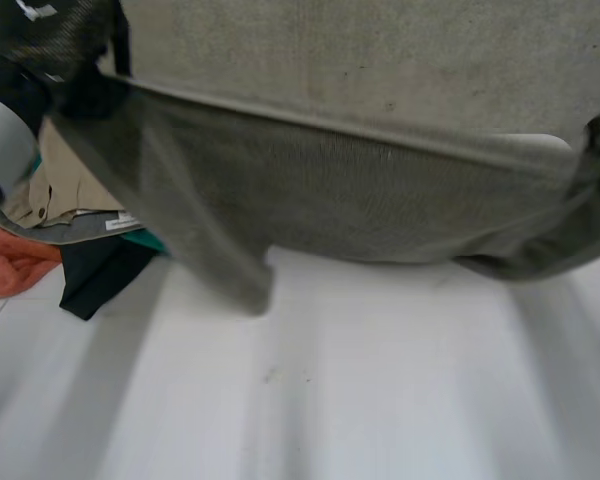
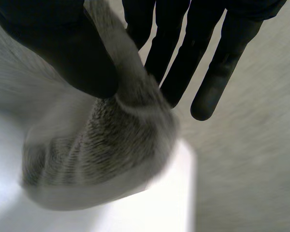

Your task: Fold the laundry.

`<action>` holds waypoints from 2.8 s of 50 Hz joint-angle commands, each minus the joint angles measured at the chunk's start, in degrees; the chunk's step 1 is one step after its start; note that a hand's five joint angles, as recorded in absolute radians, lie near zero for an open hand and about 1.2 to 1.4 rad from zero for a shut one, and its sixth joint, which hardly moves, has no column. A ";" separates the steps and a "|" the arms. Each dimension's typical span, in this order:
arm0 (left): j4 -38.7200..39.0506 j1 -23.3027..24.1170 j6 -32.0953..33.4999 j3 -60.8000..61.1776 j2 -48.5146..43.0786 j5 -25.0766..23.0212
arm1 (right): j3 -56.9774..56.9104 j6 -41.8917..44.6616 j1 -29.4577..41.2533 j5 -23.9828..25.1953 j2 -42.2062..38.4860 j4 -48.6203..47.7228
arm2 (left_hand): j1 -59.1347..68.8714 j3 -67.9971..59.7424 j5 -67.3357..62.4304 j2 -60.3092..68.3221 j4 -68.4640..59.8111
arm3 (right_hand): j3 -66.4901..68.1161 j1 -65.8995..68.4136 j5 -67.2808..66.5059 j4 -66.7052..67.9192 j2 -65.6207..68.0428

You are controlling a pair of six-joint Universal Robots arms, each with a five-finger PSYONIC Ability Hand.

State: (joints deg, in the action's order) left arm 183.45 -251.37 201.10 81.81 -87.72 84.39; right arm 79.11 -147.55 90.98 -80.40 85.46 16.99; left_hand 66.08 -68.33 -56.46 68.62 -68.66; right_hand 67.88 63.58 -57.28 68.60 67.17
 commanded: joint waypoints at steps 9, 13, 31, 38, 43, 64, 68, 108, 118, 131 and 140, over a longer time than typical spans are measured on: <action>-5.03 -2.63 17.57 -3.85 -15.71 -3.71 | -12.48 8.67 0.34 0.07 -7.22 8.06 | 13.92 -11.67 -13.54 11.38 -11.34 | 12.12 16.42 -12.72 11.40 12.83; -3.63 -2.54 18.45 -10.17 -25.38 -3.36 | -15.64 9.21 2.53 -2.12 -15.65 6.66 | 13.92 -11.67 -13.54 11.38 -11.34 | 12.12 16.42 -12.72 11.40 12.83; 33.47 -1.40 7.91 -37.69 -36.48 4.55 | -27.95 -3.27 7.99 -14.52 -21.12 -43.53 | 13.92 -11.67 -13.54 11.38 -11.34 | 12.12 16.42 -12.72 11.40 12.83; 28.98 -1.49 6.85 -28.04 -34.02 3.77 | -24.28 -3.27 7.81 -12.95 -21.56 -37.49 | 13.92 -11.67 -13.54 11.38 -11.34 | 12.12 16.42 -12.72 11.40 12.83; 29.25 -1.31 6.68 -16.54 -33.31 -3.42 | -19.09 -3.36 7.46 -7.06 -23.40 -31.67 | 13.92 -11.67 -13.54 11.38 -11.34 | 12.12 16.42 -12.72 11.40 12.83; -5.80 0.71 22.13 3.87 -31.83 4.37 | -2.32 14.28 6.76 -7.13 -25.55 2.22 | 13.92 -11.67 -13.54 11.38 -11.34 | 12.12 16.42 -12.72 11.40 12.83; -16.53 1.67 25.22 11.25 -23.40 8.33 | 7.25 21.13 4.40 -9.59 -17.12 9.27 | 13.92 -11.67 -13.54 11.38 -11.34 | 12.12 16.42 -12.72 11.40 12.83; 20.98 6.95 24.87 -32.33 -61.26 -0.28 | -20.57 14.66 7.90 -16.81 -44.33 -26.21 | -52.75 55.00 53.13 -55.29 55.33 | -57.88 -53.58 57.28 -58.60 -57.17; 28.37 7.30 22.67 -19.86 -52.40 7.19 | -9.09 6.05 6.06 -12.87 -33.54 -23.94 | -56.08 58.33 56.46 -58.62 58.66 | -57.88 -53.58 57.28 -58.60 -57.17; 27.84 6.95 7.48 2.03 -33.93 7.11 | 7.20 4.46 -3.00 2.26 -25.52 -13.55 | -56.08 58.33 56.46 -58.62 58.66 | -53.10 -48.79 52.49 -53.81 -52.38; 27.84 7.30 3.16 6.69 -29.27 7.02 | 7.47 4.90 -4.75 1.21 -30.08 -21.20 | -56.08 58.33 56.46 -58.62 58.66 | 12.09 16.39 -12.69 11.37 12.80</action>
State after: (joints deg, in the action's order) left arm 211.27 -244.27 205.50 86.73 -118.74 91.44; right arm 87.42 -142.99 87.11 -77.75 58.95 -0.07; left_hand 11.53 -12.48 -2.76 11.98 -11.70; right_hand 33.07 33.11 -23.33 33.00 33.09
